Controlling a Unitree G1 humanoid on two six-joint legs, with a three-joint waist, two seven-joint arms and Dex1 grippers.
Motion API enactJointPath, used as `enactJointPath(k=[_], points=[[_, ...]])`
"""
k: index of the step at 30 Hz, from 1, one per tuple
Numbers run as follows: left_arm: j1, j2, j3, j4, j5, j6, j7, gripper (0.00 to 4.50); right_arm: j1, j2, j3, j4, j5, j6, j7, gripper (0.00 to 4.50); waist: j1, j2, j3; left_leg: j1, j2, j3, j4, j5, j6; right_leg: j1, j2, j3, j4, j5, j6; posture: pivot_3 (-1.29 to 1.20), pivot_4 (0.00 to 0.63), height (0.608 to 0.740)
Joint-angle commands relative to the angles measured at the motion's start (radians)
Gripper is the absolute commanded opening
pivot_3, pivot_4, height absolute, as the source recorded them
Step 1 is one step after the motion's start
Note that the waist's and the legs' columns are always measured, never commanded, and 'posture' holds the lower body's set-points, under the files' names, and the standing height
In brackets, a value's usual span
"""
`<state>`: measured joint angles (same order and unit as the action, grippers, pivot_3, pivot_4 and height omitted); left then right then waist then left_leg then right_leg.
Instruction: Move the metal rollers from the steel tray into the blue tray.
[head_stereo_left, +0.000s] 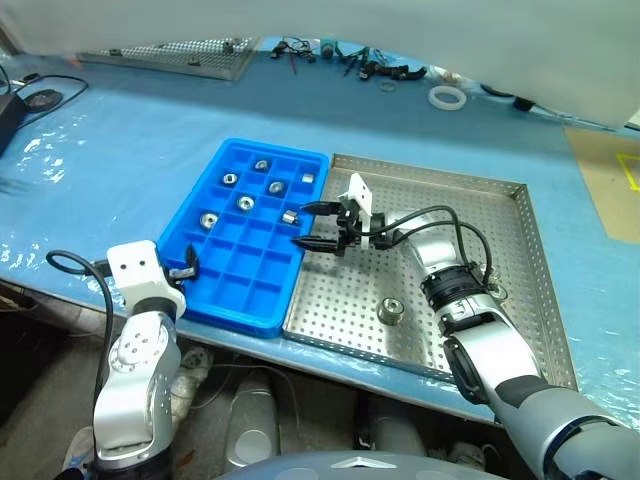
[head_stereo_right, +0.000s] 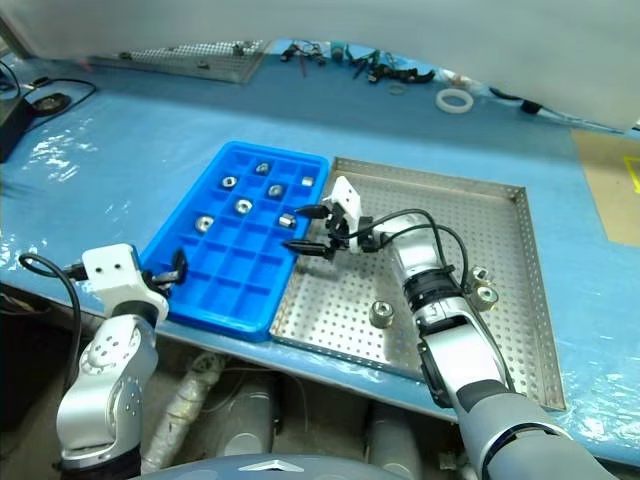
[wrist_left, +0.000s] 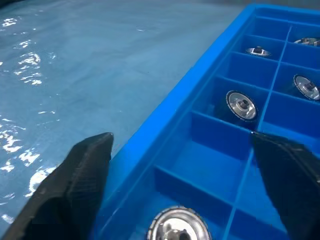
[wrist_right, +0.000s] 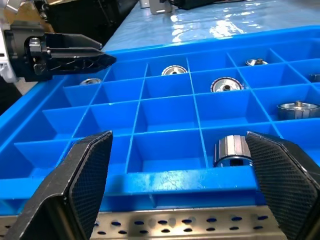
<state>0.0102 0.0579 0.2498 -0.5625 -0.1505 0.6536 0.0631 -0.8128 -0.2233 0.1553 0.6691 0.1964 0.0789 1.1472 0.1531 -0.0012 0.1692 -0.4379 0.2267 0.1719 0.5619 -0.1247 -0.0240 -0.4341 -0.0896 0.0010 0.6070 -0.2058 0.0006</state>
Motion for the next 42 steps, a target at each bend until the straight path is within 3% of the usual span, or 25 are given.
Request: enactJointPath(k=[1,9,17,20,25,32,38,42], points=[[-0.095,0.035,-0.037,0.076,-0.066,-0.047,-0.114,4.49,0.030,-0.039,-0.052,-0.114,0.028,0.035,-0.033,4.50,-0.002,0.000,0.000,0.000,0.000,0.000,0.000,0.000,0.000,0.000,0.000,0.000,0.000,0.000,0.000,0.08,0.150,0.740],[-0.360,0.130,-0.167,0.368,-0.128,-0.180,-0.415,4.49,0.195,-0.151,-0.129,-0.387,0.058,0.166,-0.130,4.50,-0.041,-0.001,0.000,0.000,-0.002,0.002,0.003,0.002,0.000,-0.001,0.000,0.001,0.000,0.000,0.001,-0.18,0.150,0.740],[-0.555,0.151,-0.347,0.656,-0.126,-0.289,-0.739,4.49,0.406,-0.245,-0.226,-0.682,0.101,0.304,-0.259,4.50,-0.119,0.000,0.000,0.002,-0.002,0.004,0.003,0.002,0.001,0.000,0.000,0.002,0.001,0.000,0.001,-0.40,0.150,0.740],[-0.608,0.131,-0.381,0.739,-0.122,-0.315,-0.792,4.49,0.482,-0.279,-0.253,-0.780,0.129,0.361,-0.285,4.50,-0.146,0.000,0.000,0.003,-0.002,0.005,0.003,0.002,0.001,0.000,0.000,0.003,0.001,0.000,0.001,-0.45,0.150,0.740],[-0.648,0.119,-0.446,0.792,-0.138,-0.338,-0.954,4.49,0.584,-0.311,-0.284,-0.896,0.155,0.422,-0.338,4.50,-0.181,0.000,0.000,0.006,-0.002,0.006,0.003,0.001,0.002,0.002,0.000,0.005,0.001,0.000,0.001,-0.52,0.150,0.740],[-0.641,0.214,-0.583,0.782,-0.124,-0.297,-1.225,4.49,0.639,-0.330,-0.294,-0.952,0.168,0.445,-0.384,4.50,-0.215,0.000,0.000,0.015,-0.002,0.010,0.002,0.001,0.003,0.008,0.000,0.009,0.000,0.000,0.001,-0.56,0.150,0.740],[-0.670,0.240,-0.699,0.917,0.053,-0.429,-1.213,4.49,0.639,-0.343,-0.285,-0.951,0.174,0.441,-0.398,4.50,-0.225,0.000,0.000,0.017,-0.004,0.010,0.002,0.000,0.004,0.011,0.000,0.010,-0.001,0.000,0.002,-0.56,0.150,0.740],[-0.664,0.200,-0.702,0.956,0.072,-0.453,-1.203,4.49,0.632,-0.343,-0.277,-0.942,0.172,0.435,-0.401,4.50,-0.225,0.000,-0.001,0.017,-0.004,0.010,0.002,-0.001,0.004,0.011,0.000,0.010,-0.001,0.000,0.002,-0.55,0.150,0.740]])
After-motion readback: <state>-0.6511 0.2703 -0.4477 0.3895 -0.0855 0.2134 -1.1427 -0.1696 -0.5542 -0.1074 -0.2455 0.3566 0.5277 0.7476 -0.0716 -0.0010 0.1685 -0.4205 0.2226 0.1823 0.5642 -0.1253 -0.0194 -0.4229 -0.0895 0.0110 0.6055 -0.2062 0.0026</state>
